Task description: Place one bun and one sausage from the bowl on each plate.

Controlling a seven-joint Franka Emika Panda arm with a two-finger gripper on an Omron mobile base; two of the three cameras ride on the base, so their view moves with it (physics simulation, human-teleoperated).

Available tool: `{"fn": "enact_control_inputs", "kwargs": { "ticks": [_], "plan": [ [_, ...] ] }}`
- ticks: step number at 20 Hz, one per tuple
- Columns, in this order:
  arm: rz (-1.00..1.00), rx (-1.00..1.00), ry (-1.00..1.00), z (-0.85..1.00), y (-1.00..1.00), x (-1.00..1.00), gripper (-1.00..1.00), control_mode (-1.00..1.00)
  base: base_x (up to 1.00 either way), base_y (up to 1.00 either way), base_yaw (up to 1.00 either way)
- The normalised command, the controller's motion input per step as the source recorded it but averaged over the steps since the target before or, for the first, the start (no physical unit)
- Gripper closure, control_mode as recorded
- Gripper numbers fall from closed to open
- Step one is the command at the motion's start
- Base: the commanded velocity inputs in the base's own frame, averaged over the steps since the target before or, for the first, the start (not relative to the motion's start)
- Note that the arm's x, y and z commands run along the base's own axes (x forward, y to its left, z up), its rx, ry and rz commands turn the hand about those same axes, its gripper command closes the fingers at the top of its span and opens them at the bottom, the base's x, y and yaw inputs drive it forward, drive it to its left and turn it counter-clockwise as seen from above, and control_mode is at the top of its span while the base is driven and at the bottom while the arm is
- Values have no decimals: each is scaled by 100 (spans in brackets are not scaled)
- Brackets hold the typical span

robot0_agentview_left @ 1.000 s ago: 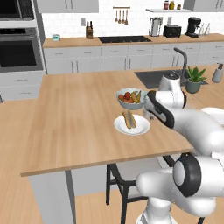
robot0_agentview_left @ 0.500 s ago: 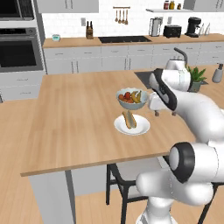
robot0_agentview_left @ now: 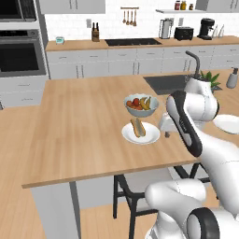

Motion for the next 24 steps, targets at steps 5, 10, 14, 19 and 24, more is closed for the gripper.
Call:
{"fn": "enact_control_inputs", "kwargs": {
  "ticks": [5, 10, 14, 19, 24],
  "plan": [
    [0, 0, 0, 0, 1, -2, -100, -100, 0, 0, 0],
    [0, 0, 0, 0, 0, 0, -100, 100, -11, -78, 0],
    [0, 0, 0, 0, 0, 0, -100, 100, -11, -100, -5],
    [0, 0, 0, 0, 0, 0, -100, 100, 8, -100, 0],
    [0, 0, 0, 0, 0, 0, -100, 100, 19, -100, 0]
  ]
}}
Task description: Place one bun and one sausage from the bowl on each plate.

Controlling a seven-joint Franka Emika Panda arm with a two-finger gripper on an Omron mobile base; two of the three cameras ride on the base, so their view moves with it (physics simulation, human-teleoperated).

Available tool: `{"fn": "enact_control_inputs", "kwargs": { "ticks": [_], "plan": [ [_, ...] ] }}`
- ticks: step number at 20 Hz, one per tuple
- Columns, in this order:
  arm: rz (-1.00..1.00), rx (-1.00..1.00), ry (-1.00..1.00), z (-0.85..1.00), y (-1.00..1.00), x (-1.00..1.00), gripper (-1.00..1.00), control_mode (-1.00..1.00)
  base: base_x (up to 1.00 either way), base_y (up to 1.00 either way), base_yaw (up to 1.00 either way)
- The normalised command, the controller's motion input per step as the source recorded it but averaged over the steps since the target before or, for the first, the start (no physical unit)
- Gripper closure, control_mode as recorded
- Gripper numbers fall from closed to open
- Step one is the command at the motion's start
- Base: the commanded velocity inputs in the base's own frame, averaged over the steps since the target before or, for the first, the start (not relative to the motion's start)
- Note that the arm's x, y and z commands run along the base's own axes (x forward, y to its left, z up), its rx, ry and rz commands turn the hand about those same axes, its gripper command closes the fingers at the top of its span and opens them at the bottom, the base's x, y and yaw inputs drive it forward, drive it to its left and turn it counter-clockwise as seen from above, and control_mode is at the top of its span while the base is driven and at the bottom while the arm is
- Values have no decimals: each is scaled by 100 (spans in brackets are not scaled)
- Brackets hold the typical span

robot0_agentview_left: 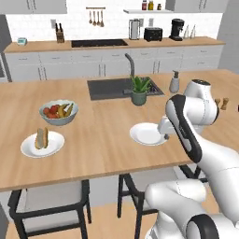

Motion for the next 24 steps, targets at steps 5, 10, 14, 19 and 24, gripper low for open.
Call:
{"fn": "enact_control_inputs", "kwargs": {
  "ticks": [5, 10, 14, 19, 24],
  "plan": [
    [0, 0, 0, 0, 0, 0, -100, 100, 20, -100, -1],
    [0, 0, 0, 0, 0, 0, -100, 100, 33, -100, -5],
    [0, 0, 0, 0, 0, 0, -100, 100, 60, -100, -19],
    [0, 0, 0, 0, 0, 0, -100, 100, 21, -100, -15],
    [0, 0, 0, 0, 0, 0, -100, 100, -70, -100, -2]
  ]
}}
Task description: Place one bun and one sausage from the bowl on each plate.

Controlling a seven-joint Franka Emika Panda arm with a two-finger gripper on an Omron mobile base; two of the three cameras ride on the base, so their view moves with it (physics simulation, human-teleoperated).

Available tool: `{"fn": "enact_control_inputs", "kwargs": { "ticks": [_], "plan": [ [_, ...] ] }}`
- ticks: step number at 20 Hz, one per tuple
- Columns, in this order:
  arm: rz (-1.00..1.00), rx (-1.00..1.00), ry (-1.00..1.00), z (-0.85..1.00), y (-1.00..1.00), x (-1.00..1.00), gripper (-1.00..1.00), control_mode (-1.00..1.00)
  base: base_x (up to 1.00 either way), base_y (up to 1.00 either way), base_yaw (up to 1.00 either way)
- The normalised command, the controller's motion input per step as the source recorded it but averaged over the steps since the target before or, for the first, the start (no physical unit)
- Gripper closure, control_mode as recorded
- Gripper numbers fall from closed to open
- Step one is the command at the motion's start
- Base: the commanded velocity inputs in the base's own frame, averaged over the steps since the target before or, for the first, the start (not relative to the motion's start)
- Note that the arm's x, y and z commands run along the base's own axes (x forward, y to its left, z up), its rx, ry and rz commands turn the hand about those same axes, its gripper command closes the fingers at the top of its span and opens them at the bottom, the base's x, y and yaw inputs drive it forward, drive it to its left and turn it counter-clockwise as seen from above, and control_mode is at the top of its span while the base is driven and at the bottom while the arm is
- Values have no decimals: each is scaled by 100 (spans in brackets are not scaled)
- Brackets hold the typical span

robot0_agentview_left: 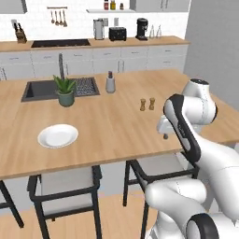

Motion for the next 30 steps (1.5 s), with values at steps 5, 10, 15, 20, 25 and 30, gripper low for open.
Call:
{"fn": "enact_control_inputs", "kwargs": {
  "ticks": [5, 10, 15, 20, 25, 30],
  "plan": [
    [0, 0, 0, 0, 0, 0, -100, 100, 37, -100, -1],
    [0, 0, 0, 0, 0, 0, -100, 100, 55, -94, 0],
    [0, 0, 0, 0, 0, 0, -100, 100, 64, -86, 2],
    [0, 0, 0, 0, 0, 0, -100, 100, 52, -40, 16],
    [0, 0, 0, 0, 0, 0, -100, 100, 3, -3, 8],
    [-11, -2, 2, 11, -1, 56, -100, -100, 15, 0, 1]
  ]
}}
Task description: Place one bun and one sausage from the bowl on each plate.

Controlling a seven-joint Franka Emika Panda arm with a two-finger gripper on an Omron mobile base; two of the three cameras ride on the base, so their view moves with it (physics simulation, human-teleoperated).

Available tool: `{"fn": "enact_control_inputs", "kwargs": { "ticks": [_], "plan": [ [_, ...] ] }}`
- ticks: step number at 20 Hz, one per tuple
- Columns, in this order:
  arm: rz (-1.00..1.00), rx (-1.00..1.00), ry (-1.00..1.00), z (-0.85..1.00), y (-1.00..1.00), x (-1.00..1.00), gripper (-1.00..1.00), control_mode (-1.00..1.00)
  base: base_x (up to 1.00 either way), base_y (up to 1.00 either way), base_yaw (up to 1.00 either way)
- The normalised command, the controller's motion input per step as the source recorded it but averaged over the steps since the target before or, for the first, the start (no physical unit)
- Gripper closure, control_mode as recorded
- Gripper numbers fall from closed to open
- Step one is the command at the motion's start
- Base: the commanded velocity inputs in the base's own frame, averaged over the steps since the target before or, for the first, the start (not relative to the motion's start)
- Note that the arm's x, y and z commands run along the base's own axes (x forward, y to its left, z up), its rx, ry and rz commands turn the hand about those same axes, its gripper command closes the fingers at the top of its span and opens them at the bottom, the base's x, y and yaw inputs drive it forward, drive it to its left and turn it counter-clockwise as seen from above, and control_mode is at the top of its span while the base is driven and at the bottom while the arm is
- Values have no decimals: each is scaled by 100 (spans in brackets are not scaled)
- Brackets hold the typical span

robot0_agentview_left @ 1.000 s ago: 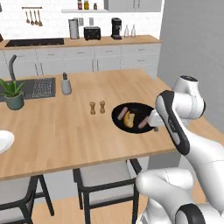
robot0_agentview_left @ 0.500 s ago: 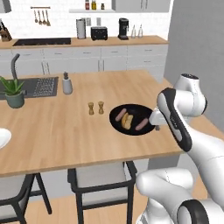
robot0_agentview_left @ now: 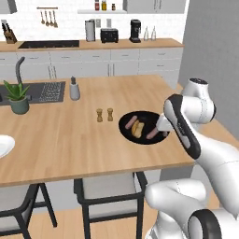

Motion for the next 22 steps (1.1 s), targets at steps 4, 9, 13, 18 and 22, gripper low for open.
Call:
{"fn": "enact_control_inputs", "kwargs": {
  "ticks": [4, 9, 13, 18, 22],
  "plan": [
    [-5, -1, 28, 5, -10, 100, -100, -100, 0, 0, 0],
    [0, -5, 34, -43, -34, 100, -100, -100, 0, 0, 0],
    [-1, 0, 22, -39, -36, 100, -100, -100, 0, 0, 0],
    [0, -11, 10, -46, 22, 98, -100, -100, 0, 0, 0],
    [0, -11, 14, -54, 8, 92, -100, -100, 0, 0, 0]
  ]
}}
